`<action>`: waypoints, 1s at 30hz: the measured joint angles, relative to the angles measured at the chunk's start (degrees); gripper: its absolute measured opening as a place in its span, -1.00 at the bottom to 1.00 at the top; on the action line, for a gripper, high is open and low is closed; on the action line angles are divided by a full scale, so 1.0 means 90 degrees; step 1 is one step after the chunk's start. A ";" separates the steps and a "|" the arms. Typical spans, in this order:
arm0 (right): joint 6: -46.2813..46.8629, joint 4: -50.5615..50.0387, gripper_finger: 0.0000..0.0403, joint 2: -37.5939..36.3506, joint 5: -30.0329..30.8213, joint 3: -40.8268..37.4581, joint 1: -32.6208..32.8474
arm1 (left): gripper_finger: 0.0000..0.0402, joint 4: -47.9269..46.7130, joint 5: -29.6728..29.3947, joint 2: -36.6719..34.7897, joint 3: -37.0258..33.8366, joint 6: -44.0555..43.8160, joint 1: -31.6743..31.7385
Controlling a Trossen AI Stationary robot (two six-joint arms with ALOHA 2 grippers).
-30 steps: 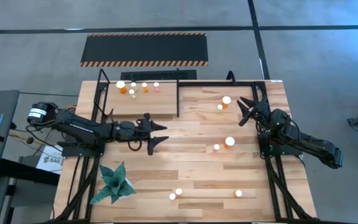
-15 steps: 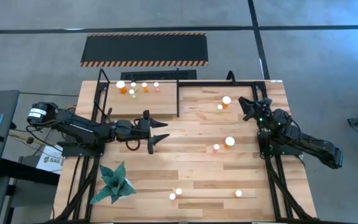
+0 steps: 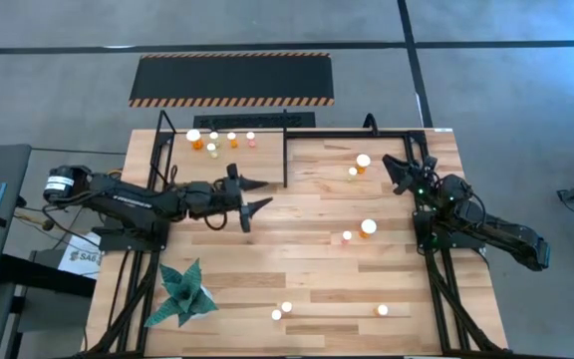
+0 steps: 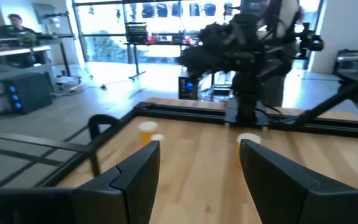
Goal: Pick and place medicine bottles onto shelf by color
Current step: Move the top big orange pill bottle to the middle of the table
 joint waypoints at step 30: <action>-0.0864 -0.3183 0.17 0.3954 0.0047 0.3745 -0.1104 | 0.05 -0.0038 0.0782 -0.0184 0.0004 -0.0247 0.1252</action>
